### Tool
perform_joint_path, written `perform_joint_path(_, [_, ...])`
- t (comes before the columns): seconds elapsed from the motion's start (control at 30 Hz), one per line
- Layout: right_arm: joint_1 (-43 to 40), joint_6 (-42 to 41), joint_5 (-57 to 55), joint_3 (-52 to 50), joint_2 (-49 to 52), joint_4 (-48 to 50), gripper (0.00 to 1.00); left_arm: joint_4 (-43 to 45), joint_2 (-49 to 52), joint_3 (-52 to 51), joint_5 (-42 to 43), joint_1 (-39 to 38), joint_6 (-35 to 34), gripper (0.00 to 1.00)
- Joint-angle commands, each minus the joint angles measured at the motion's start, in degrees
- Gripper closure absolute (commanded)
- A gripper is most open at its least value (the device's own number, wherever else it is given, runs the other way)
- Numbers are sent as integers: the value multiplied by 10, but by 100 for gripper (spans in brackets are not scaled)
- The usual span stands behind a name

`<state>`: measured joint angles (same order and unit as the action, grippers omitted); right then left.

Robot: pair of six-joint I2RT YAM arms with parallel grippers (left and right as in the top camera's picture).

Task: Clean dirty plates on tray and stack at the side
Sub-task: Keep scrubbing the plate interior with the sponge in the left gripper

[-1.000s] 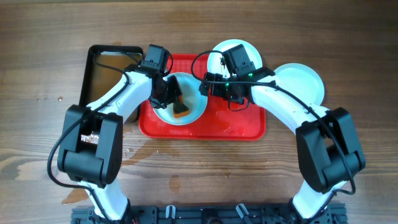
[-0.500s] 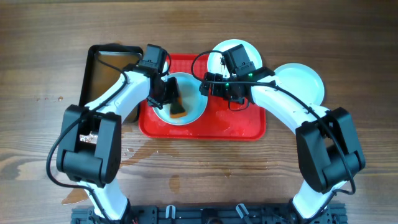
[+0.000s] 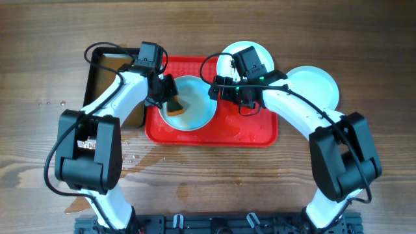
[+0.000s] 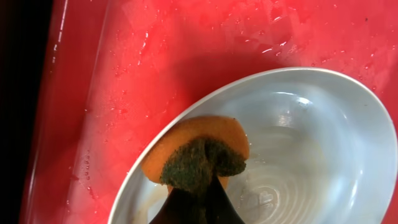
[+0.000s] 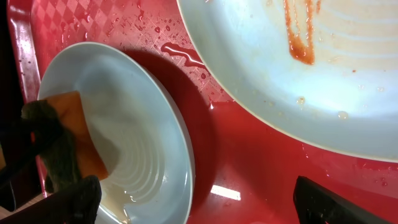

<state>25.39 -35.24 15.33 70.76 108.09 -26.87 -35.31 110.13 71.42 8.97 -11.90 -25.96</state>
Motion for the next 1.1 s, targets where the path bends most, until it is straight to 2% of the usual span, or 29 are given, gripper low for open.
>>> perform_joint_path(0.0, [1,6,-10,2,-6,1,0,2,0,12,23,-2,-13,96])
perform_joint_path(0.97, [1,6,-10,2,-6,1,0,13,0,12,19,-3,-13,96])
perform_joint_path(1.03, [1,6,-10,2,-6,1,0,21,0,12,19,-3,1,96])
perform_joint_path(1.07, [1,6,-10,2,-6,1,0,22,0,12,19,-3,36,96])
